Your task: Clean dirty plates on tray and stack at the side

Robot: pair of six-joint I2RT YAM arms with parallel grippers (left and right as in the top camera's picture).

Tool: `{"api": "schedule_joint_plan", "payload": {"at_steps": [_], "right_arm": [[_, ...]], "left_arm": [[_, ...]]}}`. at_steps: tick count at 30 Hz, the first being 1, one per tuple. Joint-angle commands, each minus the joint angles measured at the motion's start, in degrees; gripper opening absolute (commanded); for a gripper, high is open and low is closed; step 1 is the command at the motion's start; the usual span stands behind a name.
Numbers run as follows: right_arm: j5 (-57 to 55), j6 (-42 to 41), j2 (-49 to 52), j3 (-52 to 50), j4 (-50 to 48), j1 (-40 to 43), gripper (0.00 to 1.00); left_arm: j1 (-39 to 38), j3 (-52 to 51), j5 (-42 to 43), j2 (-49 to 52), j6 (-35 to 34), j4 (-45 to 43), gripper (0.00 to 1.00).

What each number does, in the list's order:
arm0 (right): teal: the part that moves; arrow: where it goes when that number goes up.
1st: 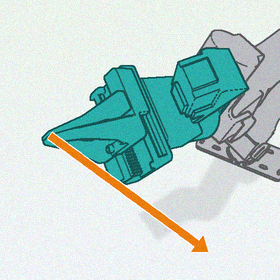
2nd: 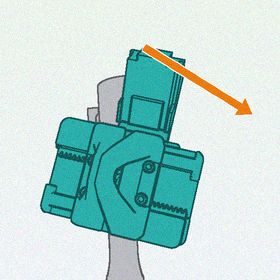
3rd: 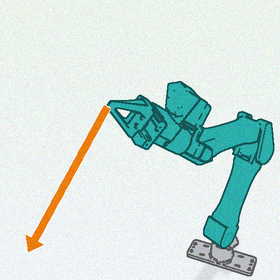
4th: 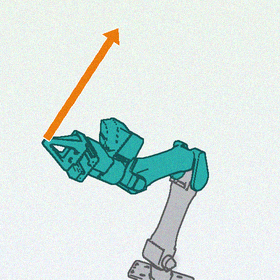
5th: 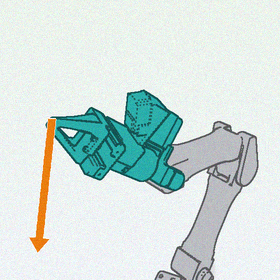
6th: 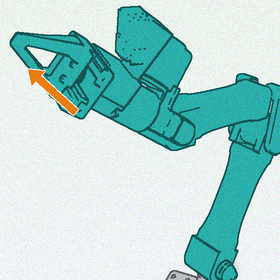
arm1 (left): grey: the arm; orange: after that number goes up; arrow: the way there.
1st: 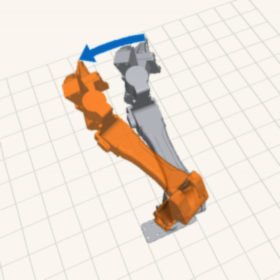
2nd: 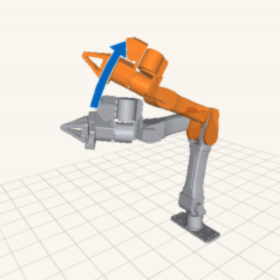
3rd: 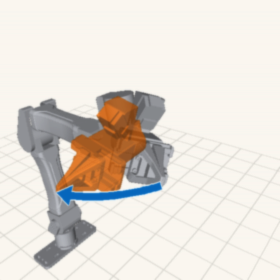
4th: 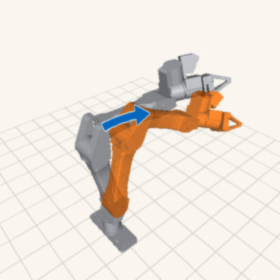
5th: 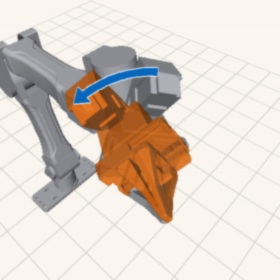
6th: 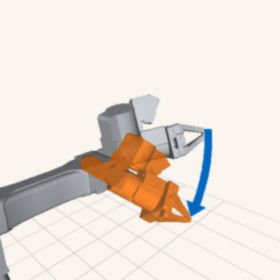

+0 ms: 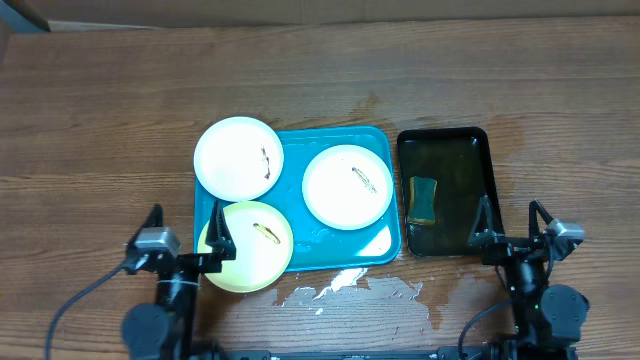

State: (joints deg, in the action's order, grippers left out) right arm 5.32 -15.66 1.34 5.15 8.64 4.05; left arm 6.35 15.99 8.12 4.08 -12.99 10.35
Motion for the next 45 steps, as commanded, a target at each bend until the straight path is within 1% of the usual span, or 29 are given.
{"api": "schedule_joint_plan", "payload": {"at_steps": [1, 2, 5, 6, 8, 9, 10, 11, 13, 14, 16, 18, 19, 20, 22, 23, 24, 25, 26, 28, 31, 34, 35, 37, 38, 43, 45], "right_arm": [[-0.5, -1.1, 3.1, 10.4, 2.6, 0.2, 1.0], [-0.5, -1.1, 7.4, 16.0, 6.3, 0.2, 1.0], [-0.5, -1.1, 16.8, 27.1, 15.2, 0.2, 1.0], [-0.5, -1.1, 22.7, 34.0, 21.4, 0.2, 1.0], [-0.5, -1.1, 31.6, 44.1, 30.9, 0.2, 1.0], [-0.5, -1.0, 40.6, 54.3, 41.0, 0.2, 1.0], [-0.4, -1.0, 45.6, 60.0, 46.9, 0.2, 1.0], [-0.1, -0.9, 49.5, 64.4, 51.3, 0.2, 1.0], [2.1, -0.9, 58.7, 74.4, 60.7, 0.2, 1.0], [3.3, -0.8, 62.1, 78.1, 63.5, 0.2, 1.0], [4.4, -0.8, 68.2, 84.1, 68.1, 0.2, 1.0], [4.4, -0.8, 73.3, 87.5, 71.3, 0.2, 1.0], [4.5, -0.9, 74.9, 87.9, 72.0, 0.2, 1.0], [4.8, -0.9, 76.3, 87.8, 72.5, 0.2, 1.0], [5.1, -0.8, 78.8, 87.2, 73.5, 0.0, 0.99], [5.0, -0.4, 79.8, 86.5, 73.5, -0.2, 0.99], [5.0, 0.2, 80.4, 85.8, 73.2, -0.5, 0.99], [5.0, 0.7, 80.9, 84.9, 72.5, -0.7, 0.99], [5.1, 0.6, 81.7, 82.9, 70.9, -1.2, 0.99], [5.1, 0.6, 82.1, 80.3, 68.5, -1.9, 0.99], [5.1, 0.6, 82.8, 76.0, 64.9, -2.9, 0.98], [5.1, 0.6, 83.5, 71.9, 61.3, -4.2, 0.92], [5.1, 0.6, 83.8, 70.0, 59.1, -5.0, 0.88], [5.1, 0.6, 83.9, 67.2, 55.0, -6.2, 0.81], [5.1, 0.6, 83.9, 66.1, 53.2, -6.6, 0.8], [4.4, 0.6, 83.9, 61.1, 45.7, -9.5, 0.77], [3.7, 0.7, 83.9, 59.3, 42.9, -10.4, 0.77]], "left_arm": [[0.0, 14.2, 6.4, 7.3, 2.6, 4.8, 1.0], [0.0, 22.9, 10.1, 14.4, 4.7, 10.0, 1.0], [0.0, 37.1, 16.6, 27.2, 7.6, 21.2, 1.0], [0.0, 44.2, 19.1, 33.7, 8.4, 28.0, 1.0], [0.0, 52.6, 21.7, 41.6, 8.3, 37.1, 1.0], [0.0, 60.3, 26.4, 49.0, 8.3, 46.3, 1.0], [0.0, 63.8, 28.9, 52.5, 8.3, 50.6, 1.0], [0.0, 66.5, 30.8, 55.4, 8.2, 53.3, 1.0], [0.0, 69.8, 33.0, 60.5, 7.6, 54.0, 1.0], [0.0, 70.6, 33.6, 62.5, 7.6, 53.6, 1.0], [0.0, 71.2, 35.1, 66.3, 5.2, 53.9, 1.0], [0.0, 71.2, 36.7, 69.5, 4.9, 53.7, 1.0], [0.0, 71.2, 36.8, 70.8, 5.3, 53.5, 1.0], [-0.2, 71.1, 36.9, 72.5, 5.3, 54.1, 0.89], [-1.3, 71.1, 36.2, 75.6, 5.1, 56.8, 0.59], [-2.4, 70.8, 34.7, 77.1, 5.0, 58.2, 0.52], [-3.5, 70.6, 32.6, 78.1, 4.7, 59.1, 0.47], [-4.9, 70.2, 29.2, 79.1, 3.6, 59.9, 0.47], [-9.1, 69.0, 20.8, 80.9, 0.2, 60.3, 0.49], [-14.3, 67.1, 13.7, 82.6, -3.4, 59.4, 0.55], [-21.6, 64.0, 7.5, 85.4, -8.0, 56.3, 0.6], [-27.7, 61.7, 1.8, 89.4, -12.4, 52.8, 0.62], [-29.9, 61.5, -0.7, 92.0, -14.4, 51.7, 0.63], [-31.9, 61.5, -2.0, 95.3, -15.1, 50.0, 0.63], [-32.5, 61.5, -2.2, 96.7, -15.6, 49.4, 0.62], [-34.1, 61.5, -2.2, 103.6, -15.8, 47.9, 0.63], [-34.1, 61.5, -2.2, 106.0, -15.8, 47.9, 0.63]]}}
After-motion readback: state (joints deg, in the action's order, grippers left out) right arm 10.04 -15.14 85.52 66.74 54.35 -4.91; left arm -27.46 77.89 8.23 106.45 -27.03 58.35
